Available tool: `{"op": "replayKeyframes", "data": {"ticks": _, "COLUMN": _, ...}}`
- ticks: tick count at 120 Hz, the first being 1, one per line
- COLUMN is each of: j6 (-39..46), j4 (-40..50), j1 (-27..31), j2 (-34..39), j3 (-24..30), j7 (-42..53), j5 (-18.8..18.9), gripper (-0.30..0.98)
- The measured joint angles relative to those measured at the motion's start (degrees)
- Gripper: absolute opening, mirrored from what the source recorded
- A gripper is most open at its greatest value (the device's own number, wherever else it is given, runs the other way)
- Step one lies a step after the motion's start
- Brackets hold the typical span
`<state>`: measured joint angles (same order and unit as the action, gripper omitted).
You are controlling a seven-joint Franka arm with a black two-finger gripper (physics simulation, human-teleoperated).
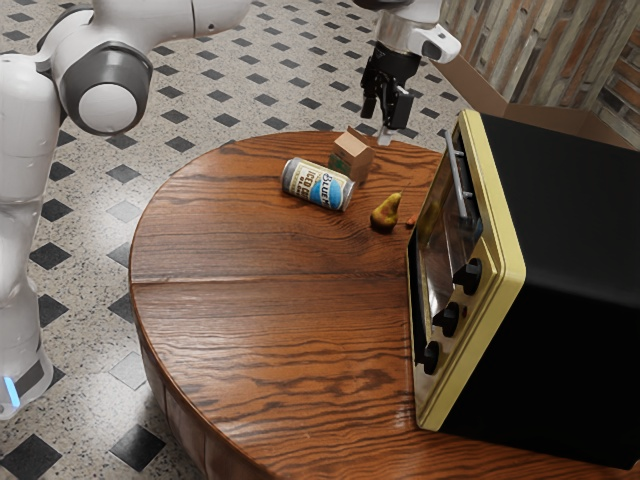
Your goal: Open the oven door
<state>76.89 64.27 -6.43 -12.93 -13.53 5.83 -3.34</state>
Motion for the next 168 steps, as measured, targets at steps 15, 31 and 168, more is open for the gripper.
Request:
{"op": "replayKeyframes", "data": {"ticks": 15, "j6": 0.01, "j4": 0.0, "j1": 0.0, "j2": -0.03, "j3": 0.01, "j7": -0.01, "j5": -0.02, "gripper": 0.69}}
{"op": "replayKeyframes", "data": {"ticks": 31, "j6": 0.01, "j4": -0.15, "j1": 0.01, "j2": -0.07, "j3": 0.01, "j7": 0.22, "j5": -0.08, "gripper": 0.69}}
{"op": "replayKeyframes", "data": {"ticks": 168, "j6": 65.31, "j4": 45.74, "j1": -10.42, "j2": 27.68, "j3": 5.84, "j7": 63.17, "j5": 14.03, "gripper": 0.69}}
